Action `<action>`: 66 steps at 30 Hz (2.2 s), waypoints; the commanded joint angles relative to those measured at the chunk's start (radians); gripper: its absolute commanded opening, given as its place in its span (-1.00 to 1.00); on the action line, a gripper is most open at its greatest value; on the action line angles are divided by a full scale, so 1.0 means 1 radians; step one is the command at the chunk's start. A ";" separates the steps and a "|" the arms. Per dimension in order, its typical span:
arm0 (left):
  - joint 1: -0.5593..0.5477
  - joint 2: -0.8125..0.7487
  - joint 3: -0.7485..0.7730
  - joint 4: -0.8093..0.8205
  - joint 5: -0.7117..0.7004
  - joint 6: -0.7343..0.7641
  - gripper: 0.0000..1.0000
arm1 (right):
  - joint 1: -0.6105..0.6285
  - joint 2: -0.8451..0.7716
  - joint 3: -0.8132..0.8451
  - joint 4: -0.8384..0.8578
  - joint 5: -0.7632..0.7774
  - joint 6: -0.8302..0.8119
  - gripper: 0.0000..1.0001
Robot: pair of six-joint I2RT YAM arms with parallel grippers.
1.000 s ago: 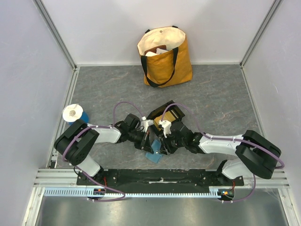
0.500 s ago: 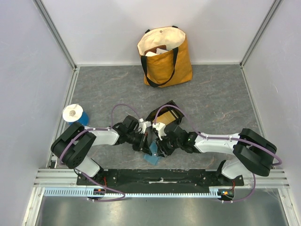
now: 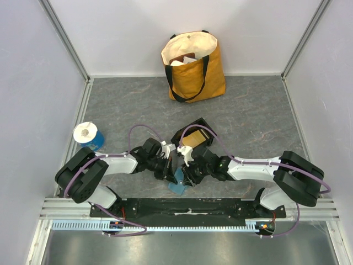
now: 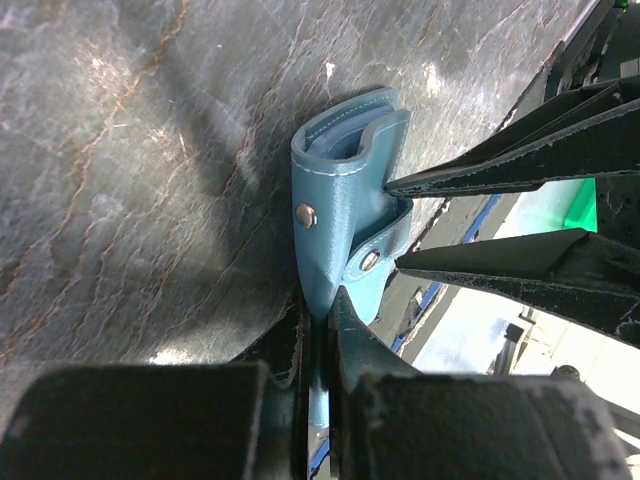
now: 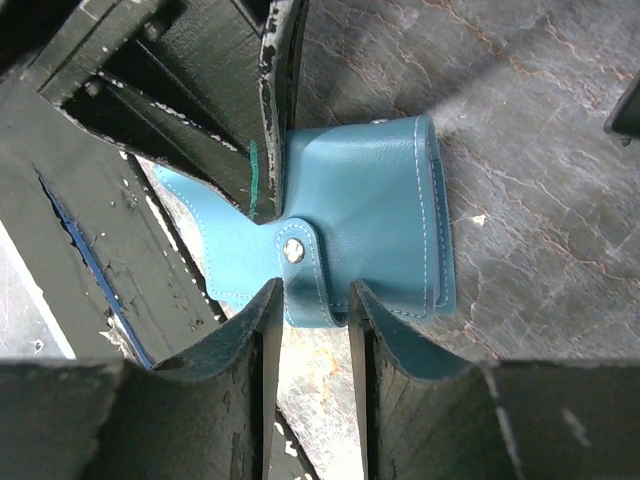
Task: Put the credit cards into the card holder
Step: Open the card holder at the center of the board.
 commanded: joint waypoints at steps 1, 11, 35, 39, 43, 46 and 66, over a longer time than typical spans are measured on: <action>-0.002 -0.006 0.016 0.185 -0.168 -0.035 -0.96 | 0.082 0.005 0.012 0.129 -0.274 0.074 -0.24; -0.003 -0.035 0.016 0.193 -0.196 -0.048 -0.97 | 0.108 0.075 0.055 0.061 -0.262 0.062 -0.28; -0.005 -0.066 -0.042 0.181 -0.073 -0.005 -0.96 | 0.027 -0.097 0.024 0.031 0.332 0.289 -0.12; -0.003 -0.080 -0.045 0.181 -0.069 -0.011 -0.96 | 0.050 -0.067 0.065 0.002 0.407 0.269 0.05; -0.003 -0.092 -0.051 0.181 -0.067 -0.017 -0.96 | 0.085 -0.061 0.105 -0.027 0.495 0.246 0.32; -0.003 -0.097 -0.054 0.181 -0.072 -0.023 -0.96 | 0.123 -0.018 0.163 -0.105 0.576 0.224 0.40; -0.003 -0.123 -0.077 0.188 -0.101 -0.054 -0.96 | 0.209 0.014 0.130 -0.351 0.802 0.344 -0.19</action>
